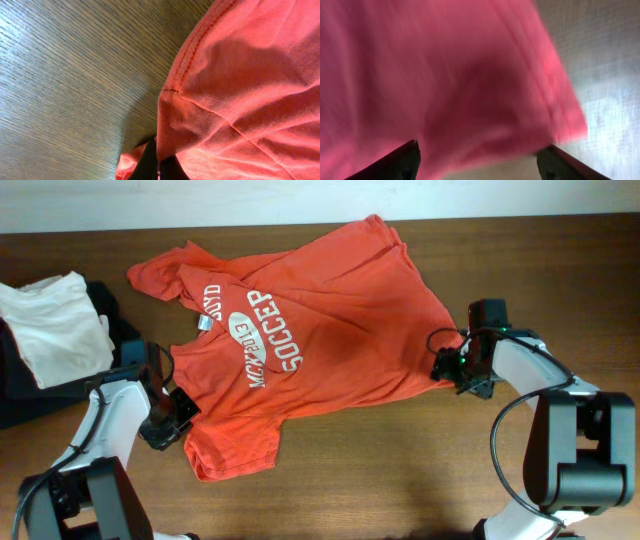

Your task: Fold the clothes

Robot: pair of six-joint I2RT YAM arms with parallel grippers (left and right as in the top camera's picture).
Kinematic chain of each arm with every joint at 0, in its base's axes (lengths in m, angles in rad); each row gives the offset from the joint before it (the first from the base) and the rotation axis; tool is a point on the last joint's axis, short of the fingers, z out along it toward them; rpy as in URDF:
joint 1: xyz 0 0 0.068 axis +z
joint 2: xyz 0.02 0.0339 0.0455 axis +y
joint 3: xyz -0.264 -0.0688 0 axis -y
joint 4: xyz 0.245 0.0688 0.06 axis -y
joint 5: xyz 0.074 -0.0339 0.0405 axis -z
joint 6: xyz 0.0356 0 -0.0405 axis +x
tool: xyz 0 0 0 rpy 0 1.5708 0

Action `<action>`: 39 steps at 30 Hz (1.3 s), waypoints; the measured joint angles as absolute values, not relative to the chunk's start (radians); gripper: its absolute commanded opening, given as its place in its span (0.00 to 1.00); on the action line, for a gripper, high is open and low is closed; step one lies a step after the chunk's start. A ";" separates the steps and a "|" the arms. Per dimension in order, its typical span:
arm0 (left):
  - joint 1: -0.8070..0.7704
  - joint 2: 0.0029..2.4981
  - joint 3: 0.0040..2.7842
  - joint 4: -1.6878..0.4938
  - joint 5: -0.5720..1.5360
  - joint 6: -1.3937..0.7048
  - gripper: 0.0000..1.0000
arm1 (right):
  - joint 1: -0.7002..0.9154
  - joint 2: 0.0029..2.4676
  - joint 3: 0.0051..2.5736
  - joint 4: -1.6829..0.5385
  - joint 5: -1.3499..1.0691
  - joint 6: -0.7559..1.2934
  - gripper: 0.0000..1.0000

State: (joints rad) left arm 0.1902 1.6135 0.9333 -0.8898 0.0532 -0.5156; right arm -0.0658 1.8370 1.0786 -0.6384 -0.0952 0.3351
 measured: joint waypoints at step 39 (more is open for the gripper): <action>-0.130 1.909 1.097 -0.333 0.244 -0.176 0.43 | -0.227 1.851 0.981 -1.040 0.297 0.654 0.04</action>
State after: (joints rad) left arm -0.1299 1.9091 1.0969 -0.3328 0.2440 -0.1764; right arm -0.2268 1.8511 0.9806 -1.0401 0.2974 0.6540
